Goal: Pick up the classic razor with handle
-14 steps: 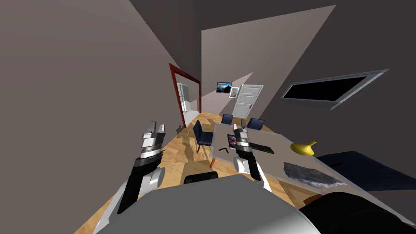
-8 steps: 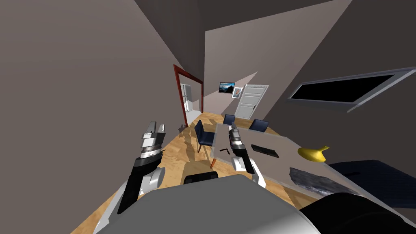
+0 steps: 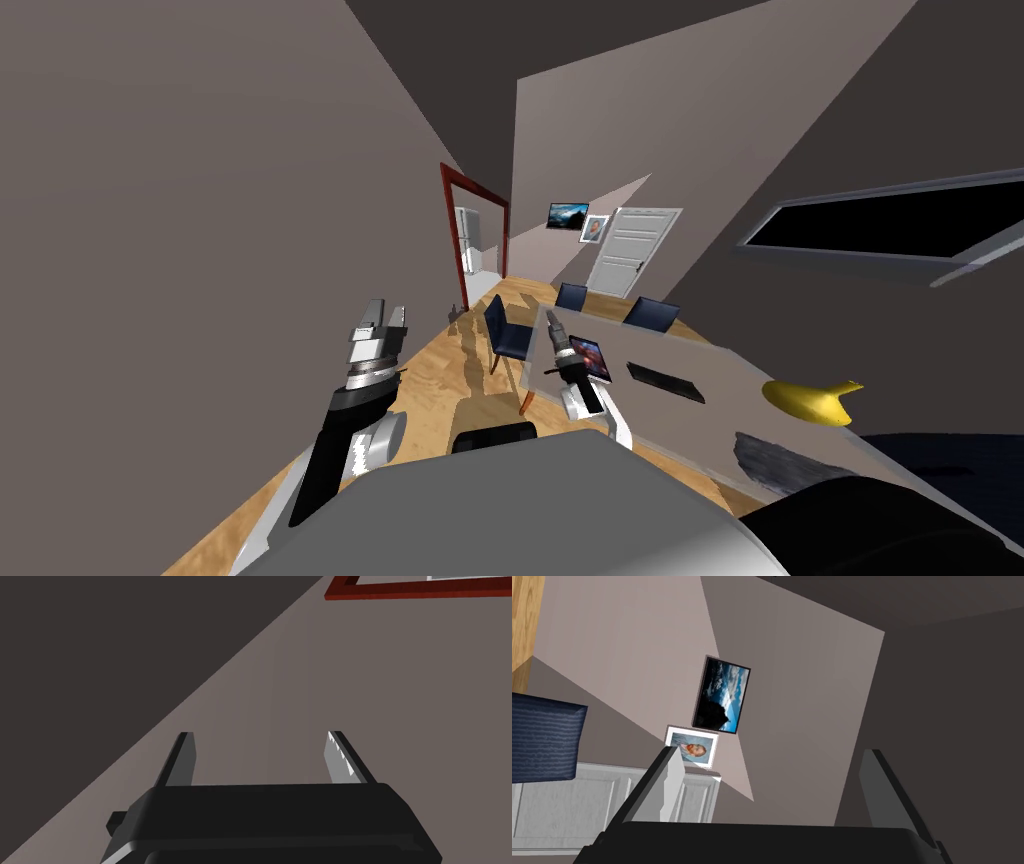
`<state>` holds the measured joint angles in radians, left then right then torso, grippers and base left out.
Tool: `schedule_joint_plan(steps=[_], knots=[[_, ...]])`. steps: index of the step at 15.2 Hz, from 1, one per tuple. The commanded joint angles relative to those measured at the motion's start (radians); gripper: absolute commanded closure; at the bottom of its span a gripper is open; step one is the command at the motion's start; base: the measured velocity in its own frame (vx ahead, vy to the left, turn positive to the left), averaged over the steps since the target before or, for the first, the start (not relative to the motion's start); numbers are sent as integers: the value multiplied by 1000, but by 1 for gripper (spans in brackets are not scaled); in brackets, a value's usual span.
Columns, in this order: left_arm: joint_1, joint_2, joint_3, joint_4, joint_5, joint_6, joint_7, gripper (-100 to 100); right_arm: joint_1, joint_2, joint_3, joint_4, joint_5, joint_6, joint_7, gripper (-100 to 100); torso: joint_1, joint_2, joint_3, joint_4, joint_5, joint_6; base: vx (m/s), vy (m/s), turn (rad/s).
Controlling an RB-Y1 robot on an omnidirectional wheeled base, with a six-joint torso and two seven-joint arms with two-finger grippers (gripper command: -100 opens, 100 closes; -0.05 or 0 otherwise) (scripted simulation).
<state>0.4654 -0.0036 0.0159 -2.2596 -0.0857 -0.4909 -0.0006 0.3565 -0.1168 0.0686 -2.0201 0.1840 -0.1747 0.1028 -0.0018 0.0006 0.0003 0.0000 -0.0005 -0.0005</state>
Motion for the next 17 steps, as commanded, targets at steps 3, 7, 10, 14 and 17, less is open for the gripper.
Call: schedule_joint_plan(steps=[3, 7, 10, 14, 17], knots=[[0, 0, 0, 0, 0, 0, 0, 0, -26, -18, 36, 88, 56, 69, 19, -100, 0, 0, 0, 0, 0, 0, -15, -24, 129], [0, 0, 0, 0, 0, 0, 0, 0, -60, -37, 79, 175, 123, 147, 40, -100, 0, 0, 0, 0, 0, 0, -14, -21, 96], [0, 0, 0, 0, 0, 0, 0, 0, -78, -45, 101, 230, 159, 198, 51, -100, 0, 0, 0, 0, 0, 0, -17, -21, 152], [0, 0, 0, 0, 0, 0, 0, 0, -115, -62, 148, 307, 232, 277, 74, -100, 0, 0, 0, 0, 0, 0, -16, -23, 114], [0, 0, 0, 0, 0, 0, 0, 0, -134, -69, 172, 373, 270, 323, 86, -100, 0, 0, 0, 0, 0, 1, -18, -23, 93]])
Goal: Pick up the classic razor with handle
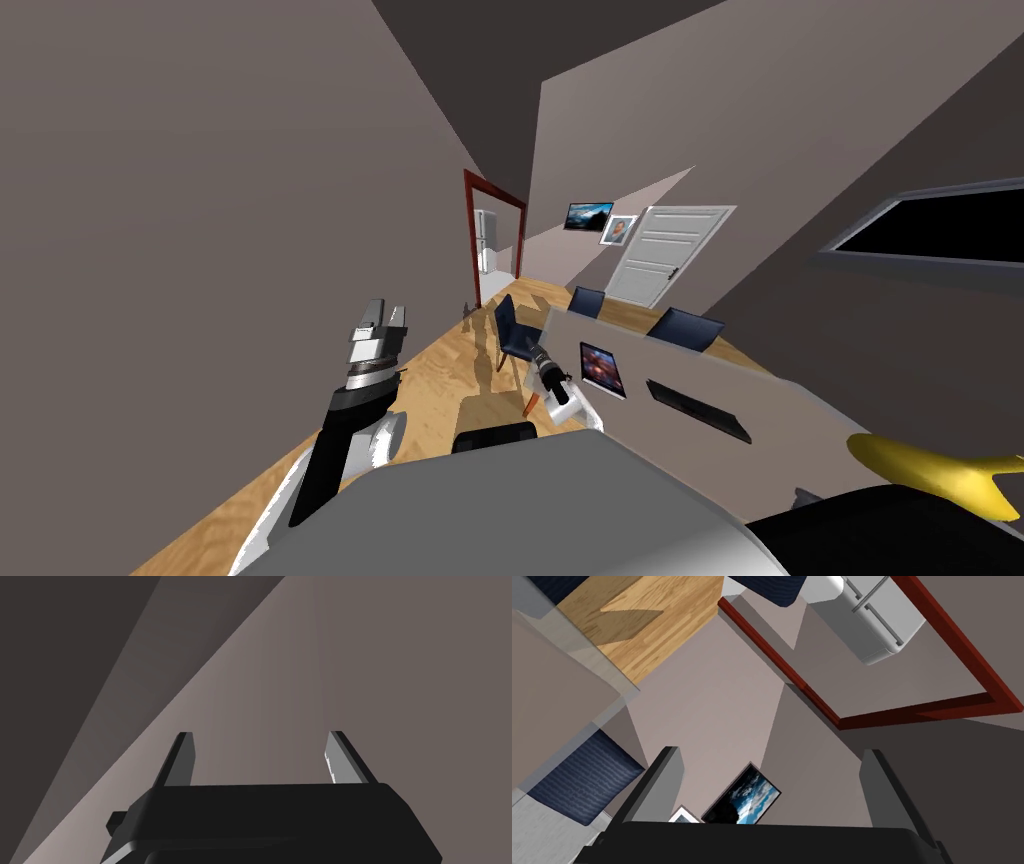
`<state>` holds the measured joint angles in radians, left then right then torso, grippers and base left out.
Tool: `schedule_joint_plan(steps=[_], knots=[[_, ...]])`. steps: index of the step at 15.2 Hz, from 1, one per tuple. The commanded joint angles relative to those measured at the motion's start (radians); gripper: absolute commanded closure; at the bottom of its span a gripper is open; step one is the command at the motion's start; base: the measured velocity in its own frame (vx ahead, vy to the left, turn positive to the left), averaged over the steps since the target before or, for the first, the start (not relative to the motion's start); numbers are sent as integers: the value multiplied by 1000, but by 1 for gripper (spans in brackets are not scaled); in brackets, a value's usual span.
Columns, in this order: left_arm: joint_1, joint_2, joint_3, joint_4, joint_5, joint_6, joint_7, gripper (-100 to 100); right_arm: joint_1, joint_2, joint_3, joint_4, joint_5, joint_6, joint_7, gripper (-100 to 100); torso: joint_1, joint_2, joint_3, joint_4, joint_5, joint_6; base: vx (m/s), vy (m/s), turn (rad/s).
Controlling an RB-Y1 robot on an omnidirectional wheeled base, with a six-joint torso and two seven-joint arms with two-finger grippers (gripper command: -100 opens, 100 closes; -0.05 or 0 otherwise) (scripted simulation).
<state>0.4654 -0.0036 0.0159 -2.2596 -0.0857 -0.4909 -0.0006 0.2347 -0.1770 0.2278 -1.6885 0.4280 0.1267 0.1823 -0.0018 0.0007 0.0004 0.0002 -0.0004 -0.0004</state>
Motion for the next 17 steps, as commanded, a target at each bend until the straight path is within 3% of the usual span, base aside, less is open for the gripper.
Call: schedule_joint_plan(steps=[1, 2, 3, 6, 7, 8, 10, 11, 13, 14, 16, 17], knots=[[0, 0, 0, 0, 0, 0, 0, 0, -12, -9, 13, 50, 26, 37, 7, -100, 0, 0, 0, 0, 0, 0, -21, -23, 135], [0, 0, 0, 0, 0, 0, 0, 0, -12, -9, 13, 51, 26, 37, 7, -100, 0, 0, 0, 0, 0, 0, -14, -18, 59], [0, 0, 0, 0, 0, 0, 0, 0, -31, -17, 37, 93, 64, 77, 19, -100, 0, 0, 0, 0, 0, 1, -17, -21, 149], [0, 0, 0, 0, 0, 0, 0, 0, -50, -24, 62, 157, 102, 128, 31, -100, 0, 0, 0, 0, 0, 0, -20, -27, 157], [0, 0, 0, 0, 0, 0, 0, 0, -50, -24, 62, 157, 102, 133, 31, -100, 0, 0, 0, 0, 0, 0, -17, -23, 35], [0, 0, 0, 0, 0, 0, 0, 0, -69, -31, 86, 194, 140, 168, 43, -100, 0, 0, 0, 0, 0, 1, -21, -22, 125], [0, 0, 0, 0, 0, 0, 0, 0, -69, -31, 86, 211, 140, 182, 43, -100, 0, 0, 0, 0, 0, 0, -18, -22, 83], [0, 0, 0, 0, 0, 0, 0, 0, -88, -37, 111, 249, 179, 216, 55, -100, 0, 0, 0, 0, 0, 1, -19, -18, 88], [0, 0, 0, 0, 0, 0, 0, 0, -88, -37, 111, 264, 179, 230, 55, -100, 0, 0, 0, 0, 0, 0, -17, -21, 97], [0, 0, 0, 0, 0, 0, 0, 0, -107, -43, 135, 316, 217, 259, 68, -100, 0, 0, 0, 0, 0, 1, -20, -19, 156], [0, 0, 0, 0, 0, 0, 0, 0, -107, -43, 135, 318, 217, 279, 68, -100, 0, 0, 0, 0, 0, 0, -17, -22, 88], [0, 0, 0, 0, 0, 0, 0, 0, -125, -49, 159, 356, 255, 314, 80, -100, 0, 0, 0, 0, 0, 1, -18, -18, 103]])
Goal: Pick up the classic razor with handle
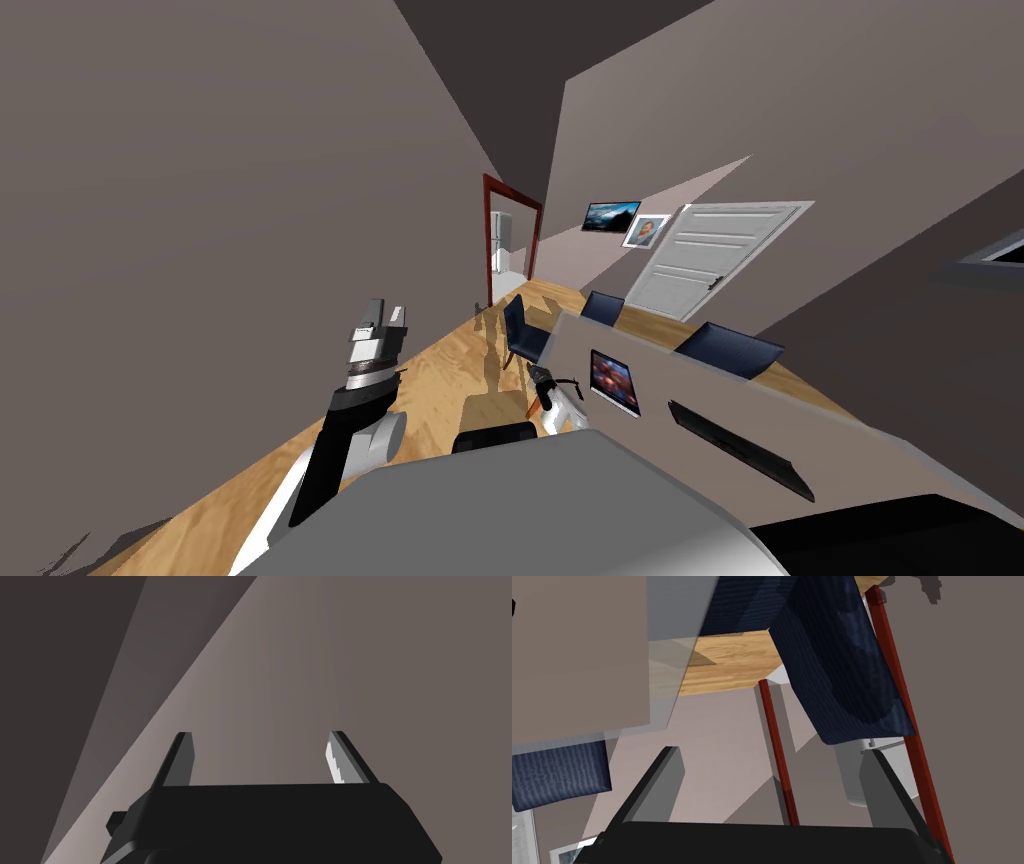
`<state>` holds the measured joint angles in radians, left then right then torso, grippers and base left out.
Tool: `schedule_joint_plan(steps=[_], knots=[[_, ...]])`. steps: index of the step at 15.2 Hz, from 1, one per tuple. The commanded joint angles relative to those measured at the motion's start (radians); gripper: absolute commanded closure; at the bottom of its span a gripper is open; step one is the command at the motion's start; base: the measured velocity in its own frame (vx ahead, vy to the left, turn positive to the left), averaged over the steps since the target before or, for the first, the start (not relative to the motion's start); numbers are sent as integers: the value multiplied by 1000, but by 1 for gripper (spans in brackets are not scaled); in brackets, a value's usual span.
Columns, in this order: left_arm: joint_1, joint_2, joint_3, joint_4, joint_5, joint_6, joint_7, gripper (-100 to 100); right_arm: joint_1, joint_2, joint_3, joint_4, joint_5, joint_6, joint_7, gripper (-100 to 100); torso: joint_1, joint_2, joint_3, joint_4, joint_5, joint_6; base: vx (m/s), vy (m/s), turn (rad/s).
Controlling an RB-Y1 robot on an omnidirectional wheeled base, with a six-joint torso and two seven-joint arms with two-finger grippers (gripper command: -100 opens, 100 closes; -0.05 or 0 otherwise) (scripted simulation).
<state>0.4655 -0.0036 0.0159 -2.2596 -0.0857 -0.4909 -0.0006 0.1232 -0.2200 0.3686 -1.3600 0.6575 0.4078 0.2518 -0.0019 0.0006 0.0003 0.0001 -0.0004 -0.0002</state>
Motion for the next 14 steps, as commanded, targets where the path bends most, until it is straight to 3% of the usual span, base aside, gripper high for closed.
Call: schedule_joint_plan(steps=[1, 2, 4, 5, 7, 8, 10, 11, 14], knots=[[0, 0, 0, 0, 0, 0, 0, 0, -14, -6, 19, 42, 25, 46, 10, -100, 0, 0, 0, 0, 0, 0, -20, -21, 124], [0, 0, 0, 0, 0, 0, 0, 0, -32, -11, 42, 66, 59, 71, 22, -100, 0, 0, 0, 0, 0, 0, -26, -32, 179], [0, 0, 0, 0, 0, 0, 0, 0, -32, -11, 42, 95, 62, 93, 22, -100, -1, 0, 0, 0, 0, 0, -24, -32, 103], [0, 0, 0, 0, 0, 0, 0, 0, -50, -16, 66, 136, 99, 125, 33, -100, -1, 0, 0, 0, 0, 1, -18, -23, 112], [0, 0, 0, 0, 0, 0, 0, 0, -50, -16, 66, 146, 99, 140, 33, -100, -1, 0, 0, 0, 0, 0, -21, -23, 86], [0, 0, 0, 0, 0, 0, 0, 0, -67, -21, 89, 175, 134, 184, 45, -100, 0, 0, 0, 0, 0, 0, -23, -19, 104], [0, 0, 0, 0, 0, 0, 0, 0, -67, -21, 89, 197, 134, 185, 45, -100, 0, 0, 0, 0, 0, 0, -19, -18, 83], [0, 0, 0, 0, 0, 0, 0, 0, -83, -25, 111, 229, 169, 226, 56, -100, 0, 0, 0, 0, 0, 0, -17, -20, 105], [0, 0, 0, 0, 0, 0, 0, 0, -99, -30, 133, 295, 203, 273, 66, -100, -1, 0, 0, 0, 0, 0, -25, -31, 148]])
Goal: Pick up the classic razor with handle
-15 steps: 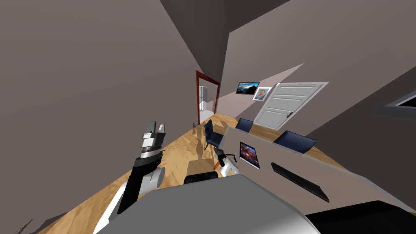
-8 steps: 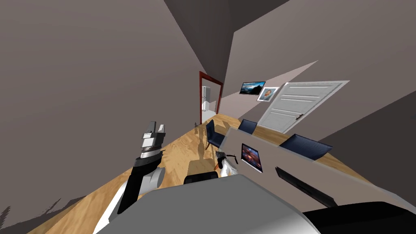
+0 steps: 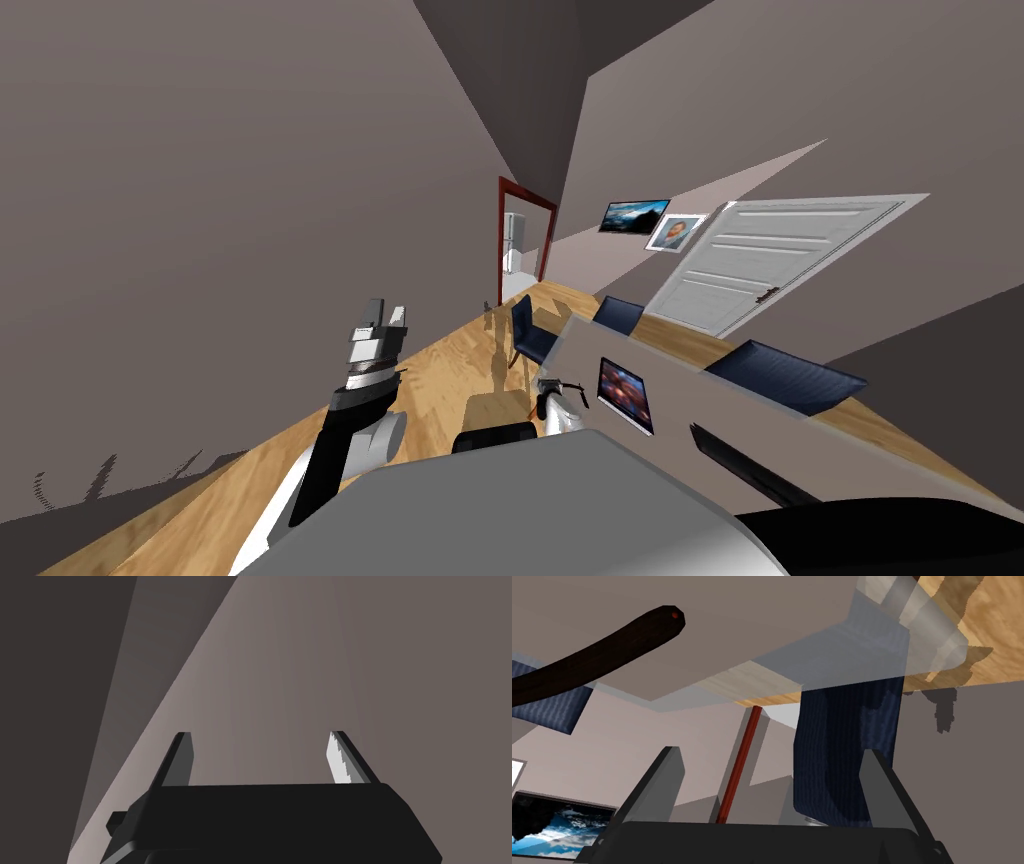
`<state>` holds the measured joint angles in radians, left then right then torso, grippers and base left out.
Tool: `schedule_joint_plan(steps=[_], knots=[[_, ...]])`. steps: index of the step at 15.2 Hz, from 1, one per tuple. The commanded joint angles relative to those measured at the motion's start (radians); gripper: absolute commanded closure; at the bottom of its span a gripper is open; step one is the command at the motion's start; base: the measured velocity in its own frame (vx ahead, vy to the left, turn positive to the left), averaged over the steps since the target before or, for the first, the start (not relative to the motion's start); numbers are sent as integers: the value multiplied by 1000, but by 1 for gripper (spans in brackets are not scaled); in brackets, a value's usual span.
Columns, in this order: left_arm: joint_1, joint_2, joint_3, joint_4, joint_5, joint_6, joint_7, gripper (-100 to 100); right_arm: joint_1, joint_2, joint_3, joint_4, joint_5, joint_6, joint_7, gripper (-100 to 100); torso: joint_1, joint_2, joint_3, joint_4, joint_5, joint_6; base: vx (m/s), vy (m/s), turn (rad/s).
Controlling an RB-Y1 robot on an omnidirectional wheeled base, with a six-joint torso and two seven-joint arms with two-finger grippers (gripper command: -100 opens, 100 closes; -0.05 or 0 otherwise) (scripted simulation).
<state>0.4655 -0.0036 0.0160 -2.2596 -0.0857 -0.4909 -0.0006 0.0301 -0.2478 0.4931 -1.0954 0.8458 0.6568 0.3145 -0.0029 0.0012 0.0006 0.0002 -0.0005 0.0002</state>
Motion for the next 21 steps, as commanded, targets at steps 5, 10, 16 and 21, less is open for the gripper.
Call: schedule_joint_plan(steps=[5, 10, 16, 21], knots=[[0, 0, 0, 0, 0, 0, 0, 0, -35, -9, 49, 121, 77, 105, 24, -100, 0, 0, 0, 0, 0, 0, -27, -27, 92], [0, 0, 0, 0, 0, 0, 0, 0, -61, -15, 85, 204, 134, 179, 42, -100, 0, 0, 0, 0, 0, 0, -24, -30, 86], [0, 0, 0, 0, 0, 0, 0, 0, -90, -22, 131, 309, 204, 271, 64, -100, 0, 0, 0, 0, 0, 0, -25, -25, 79], [0, 0, 0, 0, 0, 0, 0, 0, -106, -25, 163, 387, 252, 337, 80, -100, -1, 2, 1, 1, 1, 1, -42, -38, 86]])
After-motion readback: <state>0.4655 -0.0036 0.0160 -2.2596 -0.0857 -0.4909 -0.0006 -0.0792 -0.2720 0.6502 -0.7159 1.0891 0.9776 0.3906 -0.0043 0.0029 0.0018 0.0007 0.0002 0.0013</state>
